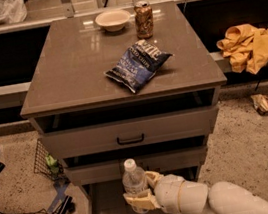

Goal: Place blue plastic bottle into bottom drawer

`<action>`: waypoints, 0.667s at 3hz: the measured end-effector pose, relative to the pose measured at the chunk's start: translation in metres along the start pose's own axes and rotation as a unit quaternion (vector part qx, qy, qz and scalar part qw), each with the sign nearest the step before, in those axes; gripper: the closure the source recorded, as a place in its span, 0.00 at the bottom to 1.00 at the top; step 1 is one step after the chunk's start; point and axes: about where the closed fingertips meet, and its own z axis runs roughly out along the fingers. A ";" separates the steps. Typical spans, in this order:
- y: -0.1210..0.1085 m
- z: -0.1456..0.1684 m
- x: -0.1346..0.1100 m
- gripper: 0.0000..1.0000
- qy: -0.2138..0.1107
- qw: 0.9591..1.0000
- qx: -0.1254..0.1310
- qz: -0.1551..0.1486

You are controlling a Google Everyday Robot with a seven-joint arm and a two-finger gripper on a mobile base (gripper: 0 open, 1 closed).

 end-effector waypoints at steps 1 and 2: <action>-0.011 0.012 0.050 1.00 -0.006 1.000 -0.011 -0.028; -0.019 0.028 0.108 1.00 -0.009 0.997 -0.054 -0.054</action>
Offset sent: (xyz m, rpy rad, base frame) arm 0.0152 -0.0159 -0.1977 -0.0131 -0.1099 0.2576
